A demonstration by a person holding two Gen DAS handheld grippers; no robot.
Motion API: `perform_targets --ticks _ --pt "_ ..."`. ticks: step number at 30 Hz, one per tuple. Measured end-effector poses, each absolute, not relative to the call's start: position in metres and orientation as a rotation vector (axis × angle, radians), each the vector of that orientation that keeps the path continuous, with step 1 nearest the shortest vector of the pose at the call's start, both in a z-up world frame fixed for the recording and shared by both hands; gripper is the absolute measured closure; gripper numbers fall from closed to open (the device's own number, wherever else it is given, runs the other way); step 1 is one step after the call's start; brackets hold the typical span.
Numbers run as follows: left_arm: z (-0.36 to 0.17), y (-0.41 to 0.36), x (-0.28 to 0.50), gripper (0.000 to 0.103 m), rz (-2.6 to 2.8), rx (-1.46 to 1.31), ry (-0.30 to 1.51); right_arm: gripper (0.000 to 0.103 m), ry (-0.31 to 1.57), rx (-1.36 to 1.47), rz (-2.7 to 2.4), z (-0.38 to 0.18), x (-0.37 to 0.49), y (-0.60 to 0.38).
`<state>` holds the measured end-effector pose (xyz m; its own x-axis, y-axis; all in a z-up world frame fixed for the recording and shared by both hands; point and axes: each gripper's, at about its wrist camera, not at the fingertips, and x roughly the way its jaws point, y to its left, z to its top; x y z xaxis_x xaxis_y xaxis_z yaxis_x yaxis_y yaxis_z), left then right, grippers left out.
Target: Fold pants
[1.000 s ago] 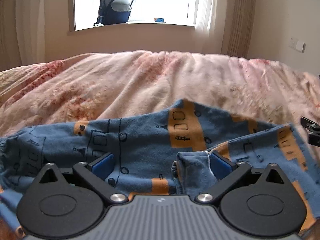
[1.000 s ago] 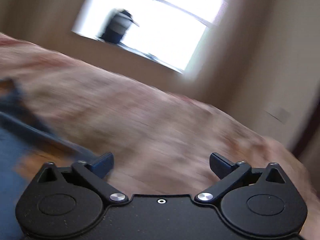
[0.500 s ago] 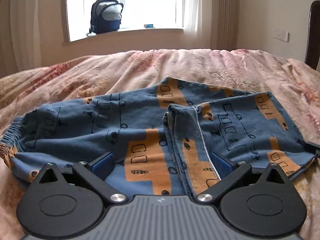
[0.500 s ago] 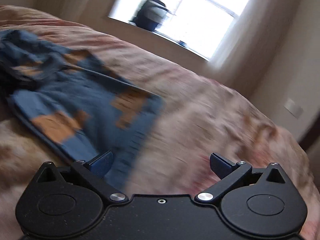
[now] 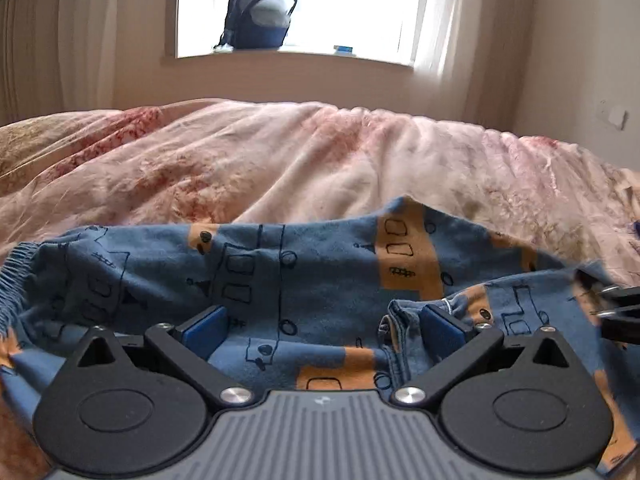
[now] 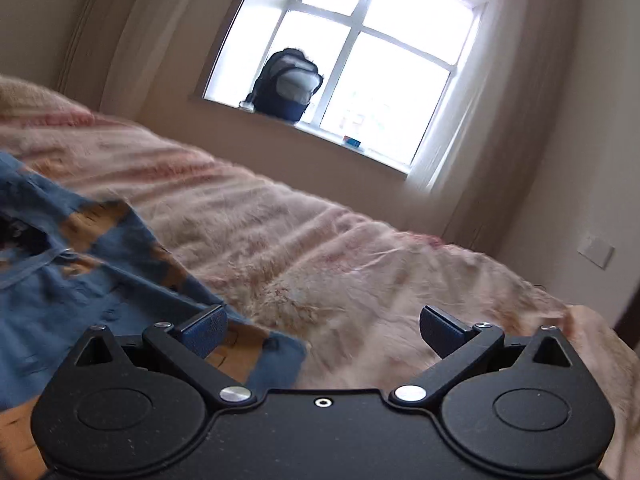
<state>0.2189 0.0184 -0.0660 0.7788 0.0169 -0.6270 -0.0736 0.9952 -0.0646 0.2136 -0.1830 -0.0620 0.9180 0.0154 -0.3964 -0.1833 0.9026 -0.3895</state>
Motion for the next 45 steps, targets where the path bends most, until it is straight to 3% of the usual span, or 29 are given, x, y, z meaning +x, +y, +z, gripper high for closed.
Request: perform_targets --ticks 6,11,15,22,29,34,45 --pt "-0.057 0.026 0.205 0.0 0.009 -0.099 0.667 0.001 0.417 -0.361 0.098 -0.059 0.22 -0.202" --pt "-0.047 0.022 0.166 0.0 -0.043 -0.102 0.651 0.001 0.403 -0.294 0.21 -0.033 0.156 -0.19" --pt "-0.069 0.012 0.146 0.0 -0.017 0.041 0.629 0.001 0.474 -0.426 0.166 -0.063 0.125 -0.177" --pt "-0.054 0.018 0.141 0.0 -0.017 -0.013 0.634 0.001 0.462 -0.3 0.136 -0.064 0.122 -0.189" --pt "-0.031 0.075 0.105 0.0 0.169 -0.2 0.503 0.001 0.384 -0.271 0.171 -0.055 0.117 -0.186" --pt "-0.047 0.135 0.095 0.0 0.317 -0.412 0.543 0.001 0.344 -0.309 0.382 -0.026 0.159 -0.16" --pt "-0.056 0.168 0.093 0.0 0.206 -0.53 0.511 0.001 0.719 -0.191 1.223 0.003 0.33 0.023"
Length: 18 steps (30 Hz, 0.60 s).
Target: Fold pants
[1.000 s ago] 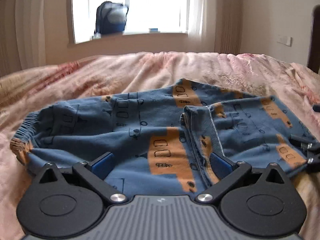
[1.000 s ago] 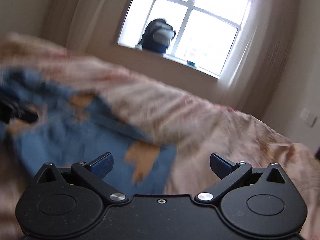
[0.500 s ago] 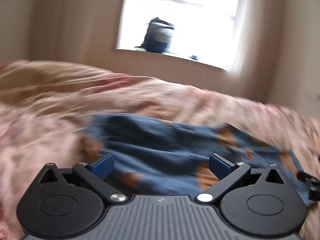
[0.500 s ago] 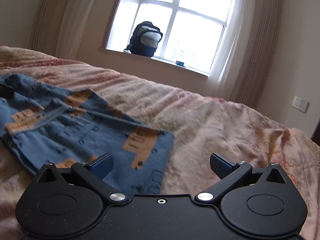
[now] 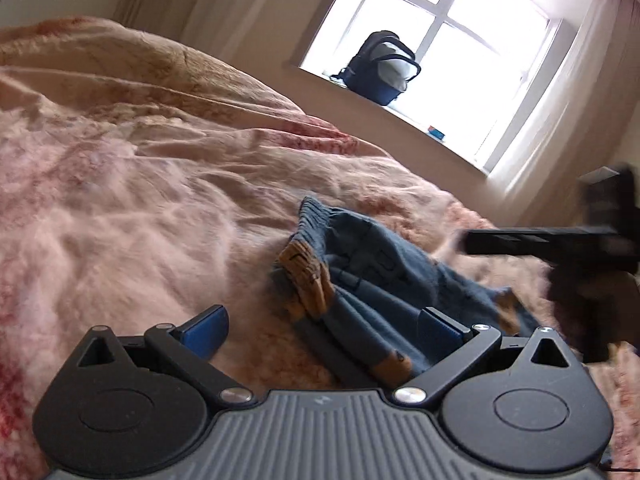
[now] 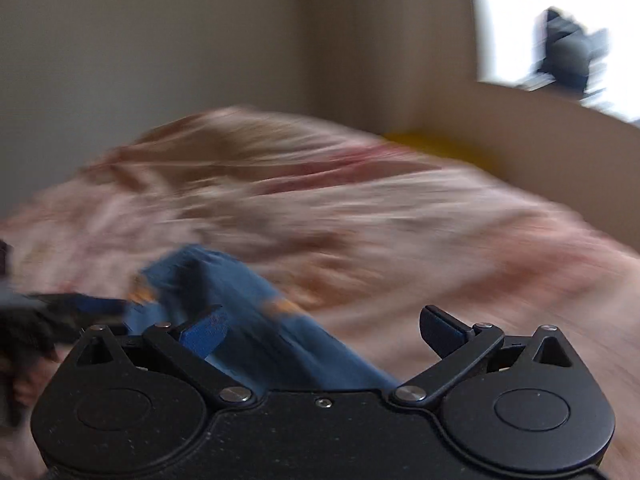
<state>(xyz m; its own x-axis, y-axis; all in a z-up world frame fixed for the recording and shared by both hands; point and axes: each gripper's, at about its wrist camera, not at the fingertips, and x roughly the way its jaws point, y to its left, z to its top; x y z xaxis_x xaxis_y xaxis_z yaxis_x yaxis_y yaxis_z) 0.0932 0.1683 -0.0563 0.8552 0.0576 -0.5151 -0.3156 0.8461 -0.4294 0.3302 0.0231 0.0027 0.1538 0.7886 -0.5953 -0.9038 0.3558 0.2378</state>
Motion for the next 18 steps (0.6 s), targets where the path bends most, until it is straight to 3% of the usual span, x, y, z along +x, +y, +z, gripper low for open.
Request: perform_targets --ticks 2,5,7,13,16,18 --pt "-0.057 0.172 0.095 0.0 0.179 -0.555 0.51 0.007 0.789 -0.206 1.313 -0.003 0.342 0.059" --pt "-0.059 0.182 0.099 0.0 0.15 -0.592 0.507 0.032 0.832 -0.275 1.413 -0.009 0.338 0.099" --pt "-0.062 0.19 0.1 0.0 0.136 -0.635 0.505 0.063 0.792 -0.403 1.433 -0.013 0.327 0.116" --pt "-0.068 0.201 0.104 0.002 0.131 -0.737 0.509 0.067 0.833 -0.323 1.459 -0.033 0.336 0.11" --pt "-0.068 0.204 0.106 0.009 0.132 -0.801 0.508 0.067 0.859 -0.247 1.472 -0.04 0.345 0.107" --pt "-0.07 0.209 0.109 0.02 0.144 -0.859 0.508 0.067 0.851 -0.248 1.477 -0.041 0.344 0.108"
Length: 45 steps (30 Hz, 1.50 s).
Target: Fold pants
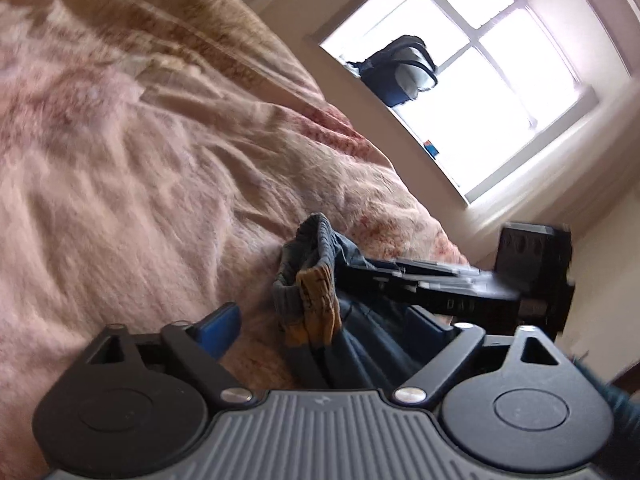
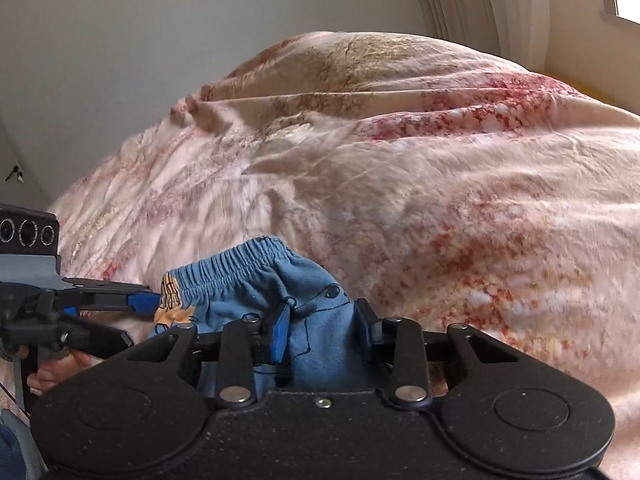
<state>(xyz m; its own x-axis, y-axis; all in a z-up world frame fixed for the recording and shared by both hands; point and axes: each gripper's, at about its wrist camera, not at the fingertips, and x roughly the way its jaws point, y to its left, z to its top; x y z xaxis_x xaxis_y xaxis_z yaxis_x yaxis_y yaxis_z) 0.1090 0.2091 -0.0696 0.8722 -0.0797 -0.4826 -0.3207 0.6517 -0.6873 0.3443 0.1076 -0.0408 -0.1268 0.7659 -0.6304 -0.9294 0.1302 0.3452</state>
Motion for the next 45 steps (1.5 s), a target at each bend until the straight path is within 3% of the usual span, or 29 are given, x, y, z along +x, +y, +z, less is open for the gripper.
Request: perform_targets --ticks 1,2,3,4,6,10,14,18,25,29,33,35,36,45 --pt "-0.071 0.212 0.111 0.025 0.153 -0.884 0.51 0.067 0.847 -0.253 1.476 -0.04 0.344 0.108" --pt "-0.073 0.215 0.113 0.038 0.161 -0.912 0.515 0.067 0.839 -0.261 1.474 -0.039 0.342 0.108" --pt "-0.074 0.217 0.114 0.059 0.164 -0.934 0.524 0.067 0.833 -0.268 1.473 -0.039 0.341 0.108" --pt "-0.078 0.219 0.117 0.073 0.166 -0.954 0.546 0.067 0.829 -0.272 1.47 -0.038 0.34 0.109" --pt "-0.081 0.221 0.118 0.082 0.193 -0.969 0.569 0.067 0.823 -0.272 1.463 -0.037 0.338 0.107" --pt "-0.069 0.211 0.107 0.085 0.215 -0.906 0.528 0.048 0.753 -0.252 1.422 -0.022 0.33 0.089" --pt "-0.058 0.202 0.102 0.086 0.235 -0.821 0.528 0.046 0.684 -0.322 1.362 -0.012 0.315 0.069" --pt "-0.067 0.208 0.104 0.086 0.246 -0.877 0.551 0.029 0.67 -0.445 1.21 -0.028 0.322 0.062" --pt "-0.063 0.206 0.103 0.086 0.243 -0.832 0.561 0.031 0.562 -0.327 1.061 -0.001 0.325 0.019" --pt "-0.063 0.205 0.105 0.086 0.256 -0.837 0.568 0.023 0.556 -0.597 0.942 -0.032 0.311 0.025" --pt "-0.06 0.203 0.105 0.086 0.272 -0.841 0.569 0.021 0.517 -0.398 0.792 -0.006 0.31 -0.014" --pt "-0.056 0.2 0.105 0.086 0.278 -0.823 0.561 0.01 0.469 -0.359 0.747 0.011 0.288 -0.042" --pt "-0.053 0.198 0.106 0.086 0.282 -0.808 0.557 0.0 0.455 -0.348 0.724 0.017 0.273 -0.057" --pt "-0.015 0.165 0.111 0.086 0.329 -0.604 0.542 0.001 0.498 -0.418 0.432 -0.011 0.129 -0.147"
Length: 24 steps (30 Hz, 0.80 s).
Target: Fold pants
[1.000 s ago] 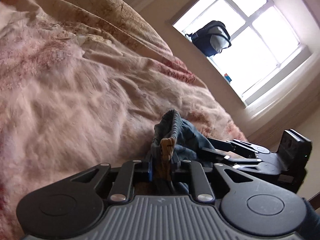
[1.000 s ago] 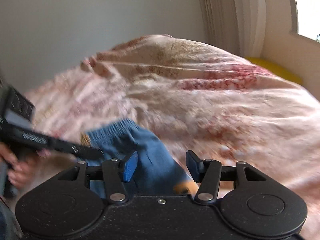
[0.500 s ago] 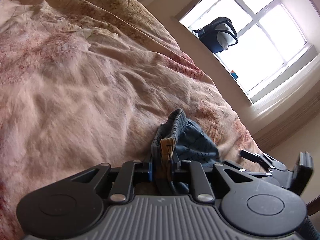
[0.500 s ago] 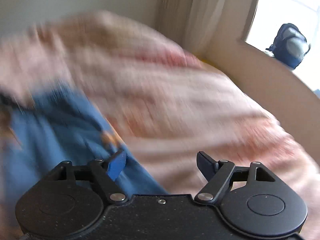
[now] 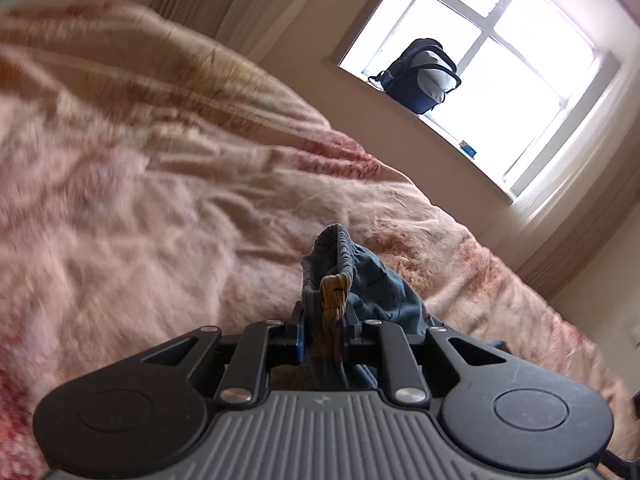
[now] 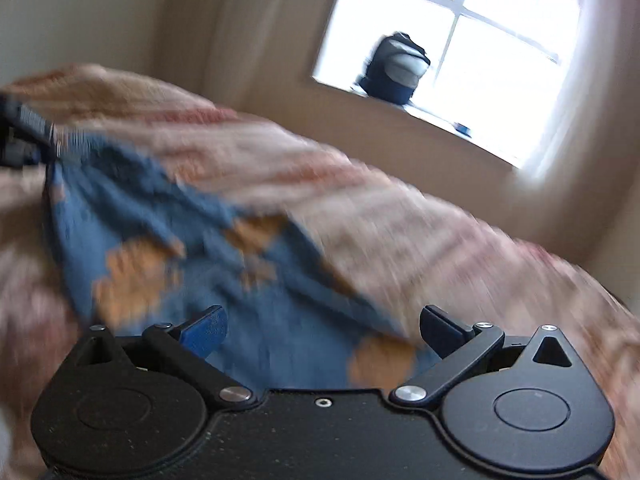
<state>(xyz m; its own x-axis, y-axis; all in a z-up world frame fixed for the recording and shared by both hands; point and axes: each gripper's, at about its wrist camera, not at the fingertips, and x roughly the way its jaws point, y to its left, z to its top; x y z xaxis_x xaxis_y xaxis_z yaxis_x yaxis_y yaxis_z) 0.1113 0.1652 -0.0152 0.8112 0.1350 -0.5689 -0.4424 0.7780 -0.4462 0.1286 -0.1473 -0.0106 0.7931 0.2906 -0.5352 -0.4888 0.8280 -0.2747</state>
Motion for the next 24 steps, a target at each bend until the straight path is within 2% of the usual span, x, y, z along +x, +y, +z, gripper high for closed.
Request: perform_targets --ticks 5,11,24 --pt "0.008 0.136 0.106 0.086 0.346 -0.457 0.509 0.001 0.474 -0.48 0.378 -0.035 0.11 -0.146" --pt "0.02 0.126 0.107 0.085 0.36 -0.444 0.499 0.001 0.407 -0.511 0.372 -0.034 0.101 -0.145" --pt "0.04 0.094 0.115 0.085 0.353 -0.331 0.479 0.001 0.455 -0.32 0.338 -0.023 0.115 -0.172"
